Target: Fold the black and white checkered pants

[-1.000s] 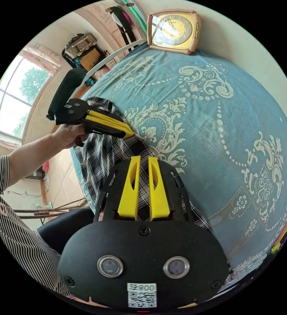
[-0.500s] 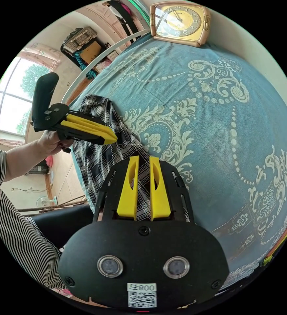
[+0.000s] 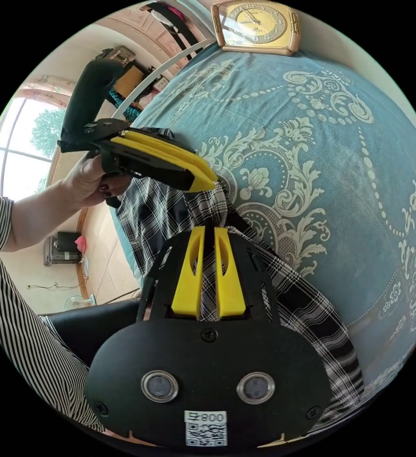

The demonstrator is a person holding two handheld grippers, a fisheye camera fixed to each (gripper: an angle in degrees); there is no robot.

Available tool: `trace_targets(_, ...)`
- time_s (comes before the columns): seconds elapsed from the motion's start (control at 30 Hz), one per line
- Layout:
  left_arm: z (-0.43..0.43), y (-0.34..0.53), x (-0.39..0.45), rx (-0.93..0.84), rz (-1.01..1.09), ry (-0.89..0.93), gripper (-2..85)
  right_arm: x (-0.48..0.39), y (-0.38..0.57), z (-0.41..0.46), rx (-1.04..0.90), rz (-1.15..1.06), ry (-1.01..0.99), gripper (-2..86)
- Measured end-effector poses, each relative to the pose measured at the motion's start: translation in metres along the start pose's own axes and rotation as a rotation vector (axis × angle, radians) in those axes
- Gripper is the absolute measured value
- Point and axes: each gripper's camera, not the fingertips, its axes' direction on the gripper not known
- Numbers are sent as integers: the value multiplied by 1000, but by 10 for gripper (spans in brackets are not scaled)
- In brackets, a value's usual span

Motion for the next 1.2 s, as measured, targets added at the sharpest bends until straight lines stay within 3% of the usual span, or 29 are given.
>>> trace_targets(0.07, 8, -3, 4, -76, 21, -37, 19, 2, -3, 4, -3, 15, -7, 47)
trace_targets(0.27, -2, 6, 9, -66, -13, -2, 8, 14, 0, -16, 43, 90, -62, 42)
trace_targets(0.4, -4, 6, 10, -89, -43, 21, 8, 30, 0, -33, 89, 133, 17, 30)
trace_targets(0.67, -11, 7, 15, -104, -81, 7, 15, 47, 12, -16, -21, 181, 9, 11)
trace_targets(0.9, -41, -3, 16, 51, -132, -68, 48, 53, 12, -8, -22, 212, -56, 3)
trace_targets(1.1, -33, -17, 15, -21, -141, -130, 63, 54, 9, -9, -16, 201, -49, 2)
trace_targets(1.2, -47, -13, 15, 80, -152, -110, 62, 54, 7, -10, -21, 191, -40, 2)
